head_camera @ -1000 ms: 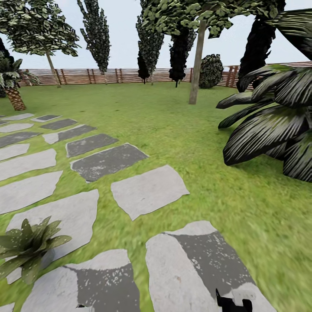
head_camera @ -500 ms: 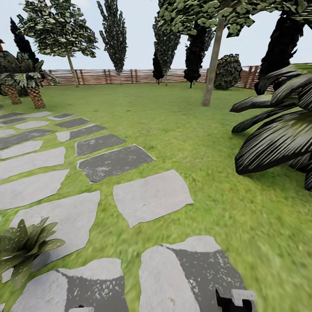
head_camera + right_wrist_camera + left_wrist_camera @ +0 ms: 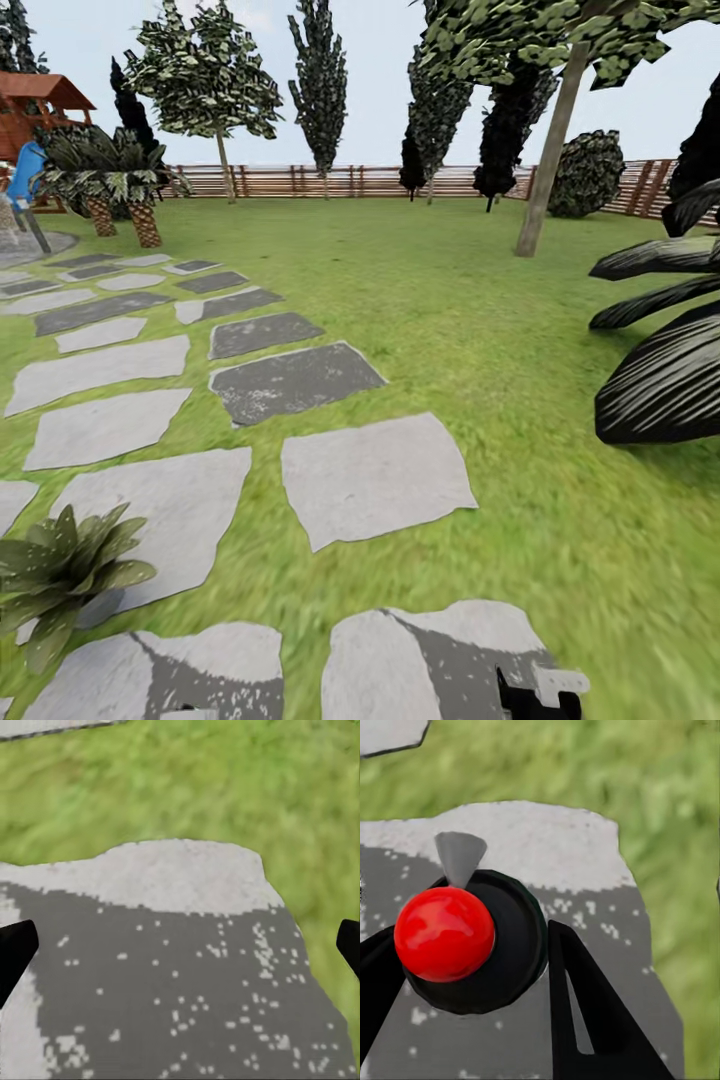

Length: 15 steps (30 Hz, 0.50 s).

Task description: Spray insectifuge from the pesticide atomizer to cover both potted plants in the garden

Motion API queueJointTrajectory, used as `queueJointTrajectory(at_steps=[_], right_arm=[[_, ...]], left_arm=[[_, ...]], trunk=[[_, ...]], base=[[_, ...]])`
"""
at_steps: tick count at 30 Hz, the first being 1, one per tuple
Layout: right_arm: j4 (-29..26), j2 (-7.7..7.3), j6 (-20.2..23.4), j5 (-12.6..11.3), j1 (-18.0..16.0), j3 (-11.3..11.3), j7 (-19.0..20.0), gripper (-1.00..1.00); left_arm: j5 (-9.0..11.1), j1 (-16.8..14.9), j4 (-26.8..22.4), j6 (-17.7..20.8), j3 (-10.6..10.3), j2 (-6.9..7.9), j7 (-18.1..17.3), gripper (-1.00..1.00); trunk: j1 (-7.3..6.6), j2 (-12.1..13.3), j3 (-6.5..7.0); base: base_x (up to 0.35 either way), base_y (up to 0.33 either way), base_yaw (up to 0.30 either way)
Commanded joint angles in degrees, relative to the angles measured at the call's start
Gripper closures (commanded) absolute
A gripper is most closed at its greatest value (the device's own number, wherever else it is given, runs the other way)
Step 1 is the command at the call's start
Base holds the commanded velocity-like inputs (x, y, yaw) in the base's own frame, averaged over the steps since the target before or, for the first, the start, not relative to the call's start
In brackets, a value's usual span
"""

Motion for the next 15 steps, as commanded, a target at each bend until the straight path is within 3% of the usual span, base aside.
queueJointTrajectory(at_steps=[1, 10, 15], right_arm=[[0.1, -0.01, -0.2, 0.6, 0.0, -0.5, 0.0, -1.0], [0.1, -0.01, -0.2, 0.6, 0.0, -0.5, 0.0, -1.0], [0.1, -0.01, -0.2, 0.6, 0.0, -0.5, 0.0, -1.0]], left_arm=[[0.0, 0.0, 0.0, -0.1, 0.5, 0.0, -0.5, 1.0], [0.1, 0.0, 0.0, -0.1, 0.8, 0.12, -0.4, 1.0], [0.1, 0.0, 0.0, -0.1, 0.8, 0.17, -0.4, 1.0]], trunk=[[0.02, 0.0, -0.02], [0.02, 0.0, 0.28], [0.02, 0.0, 0.45]], base=[[0.261, -0.096, 0.269], [0.046, -0.013, 0.268], [0.257, 0.0, 0.267]])
